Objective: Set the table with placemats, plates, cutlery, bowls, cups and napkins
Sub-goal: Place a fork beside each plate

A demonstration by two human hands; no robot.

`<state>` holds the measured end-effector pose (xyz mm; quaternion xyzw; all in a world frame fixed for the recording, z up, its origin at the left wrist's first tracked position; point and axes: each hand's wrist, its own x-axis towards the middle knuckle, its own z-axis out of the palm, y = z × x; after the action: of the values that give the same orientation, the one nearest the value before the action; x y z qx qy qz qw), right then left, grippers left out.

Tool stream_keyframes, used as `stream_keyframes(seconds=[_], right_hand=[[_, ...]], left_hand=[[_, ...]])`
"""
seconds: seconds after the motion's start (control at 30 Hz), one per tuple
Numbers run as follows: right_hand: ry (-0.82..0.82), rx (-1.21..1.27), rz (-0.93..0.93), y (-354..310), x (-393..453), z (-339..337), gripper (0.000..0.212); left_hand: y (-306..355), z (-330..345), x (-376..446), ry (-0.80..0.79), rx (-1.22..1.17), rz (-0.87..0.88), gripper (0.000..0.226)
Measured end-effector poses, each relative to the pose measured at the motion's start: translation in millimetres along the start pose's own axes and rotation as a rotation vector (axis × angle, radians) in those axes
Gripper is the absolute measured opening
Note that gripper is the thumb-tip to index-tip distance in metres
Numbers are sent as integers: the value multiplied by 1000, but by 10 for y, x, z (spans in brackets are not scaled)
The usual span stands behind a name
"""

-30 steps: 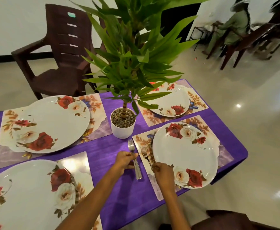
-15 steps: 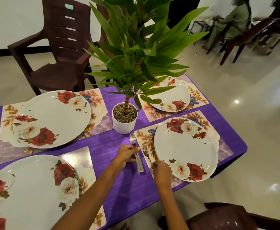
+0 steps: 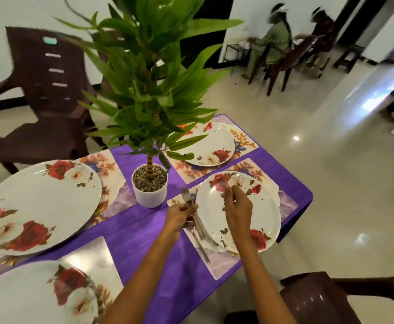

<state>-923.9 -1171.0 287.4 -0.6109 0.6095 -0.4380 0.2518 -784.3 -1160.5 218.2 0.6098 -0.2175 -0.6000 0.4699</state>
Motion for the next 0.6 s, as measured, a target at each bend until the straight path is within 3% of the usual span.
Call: stream_keyframes(seconds=[0.07,0.2,0.4,0.5,0.6], right_hand=[[-44,7,-14,0,237,45,22],[-254,-218,116,214,507,84,33],[-339,-50,335,478,654,-101,37],[-325,-22,347,680,757,-261,30],[-160,82,384,939,939,-439,28]], left_hand=[[181,174,49,-9,-36,41,5],[523,651,239,-128,-3,90,16],[603,1262,463,-43,113,171,21],[531,1519,494,-57,181,225,19],[513,1870,592,-115,166,222,14]])
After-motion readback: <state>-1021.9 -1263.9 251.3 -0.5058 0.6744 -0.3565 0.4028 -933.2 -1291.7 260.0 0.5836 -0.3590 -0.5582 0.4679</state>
